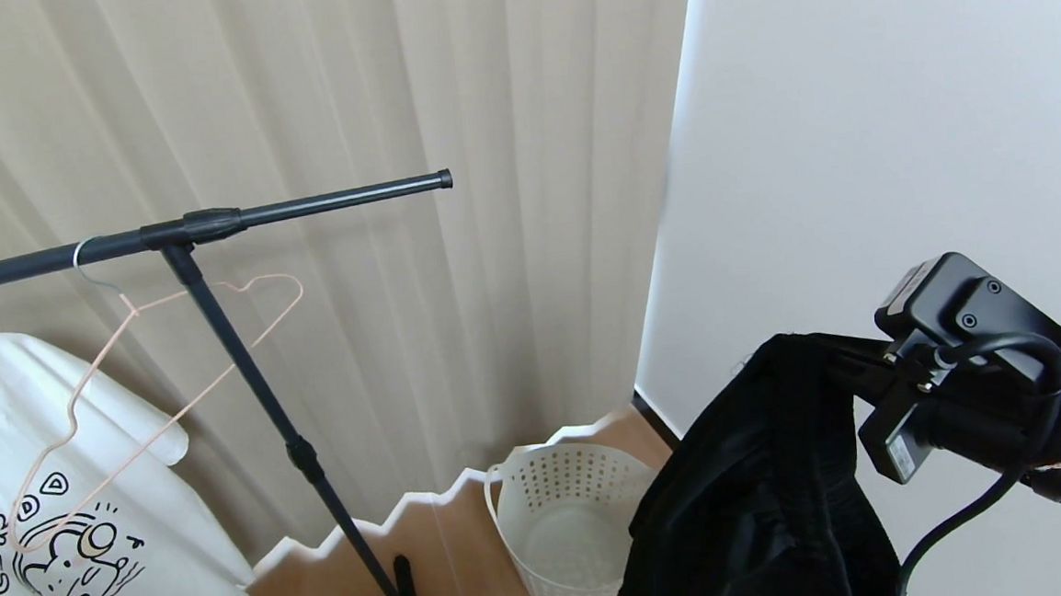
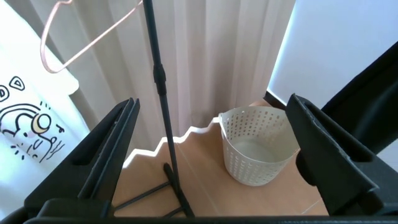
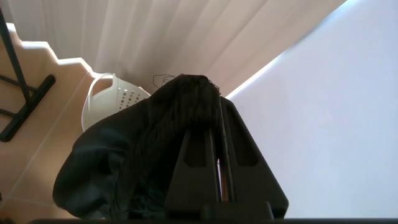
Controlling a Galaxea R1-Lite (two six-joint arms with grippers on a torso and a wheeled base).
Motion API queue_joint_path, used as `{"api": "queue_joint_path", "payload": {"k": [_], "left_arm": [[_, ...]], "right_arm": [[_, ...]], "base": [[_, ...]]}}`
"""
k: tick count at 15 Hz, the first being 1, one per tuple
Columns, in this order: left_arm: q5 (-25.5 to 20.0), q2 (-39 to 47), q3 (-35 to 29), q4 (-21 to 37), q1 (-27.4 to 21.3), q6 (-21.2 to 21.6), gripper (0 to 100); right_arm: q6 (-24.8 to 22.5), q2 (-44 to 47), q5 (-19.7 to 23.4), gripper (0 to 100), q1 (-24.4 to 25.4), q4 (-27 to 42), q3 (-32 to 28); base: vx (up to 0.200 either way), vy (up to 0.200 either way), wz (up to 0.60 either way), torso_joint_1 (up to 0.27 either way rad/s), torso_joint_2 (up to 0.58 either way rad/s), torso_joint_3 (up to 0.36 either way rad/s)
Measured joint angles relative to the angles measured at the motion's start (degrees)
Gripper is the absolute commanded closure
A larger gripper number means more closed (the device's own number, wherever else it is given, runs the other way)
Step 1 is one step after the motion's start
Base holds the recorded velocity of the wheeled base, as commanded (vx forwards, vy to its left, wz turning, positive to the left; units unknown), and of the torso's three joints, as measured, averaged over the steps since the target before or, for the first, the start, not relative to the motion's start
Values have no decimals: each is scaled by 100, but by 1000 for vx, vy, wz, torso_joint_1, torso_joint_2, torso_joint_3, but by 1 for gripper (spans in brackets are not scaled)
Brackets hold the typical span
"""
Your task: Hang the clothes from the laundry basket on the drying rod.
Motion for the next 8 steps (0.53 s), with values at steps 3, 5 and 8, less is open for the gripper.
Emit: {"api": "queue_joint_path", "payload": {"k": [3,5,8], "left_arm": [[-2,0,0,0,0,2,0],[0,0,0,0,0,2,0],[-2,0,0,0,0,2,0]], "right_arm": [[-9,2,0,100,0,0,20],[-9,0,4,100,0,-1,28],[-24,4,17,100,-2,2,63]], "base": [[0,0,0,159,-349,-188],[0,0,0,51,-71,-39],[0,0,200,2,-2,1]]}}
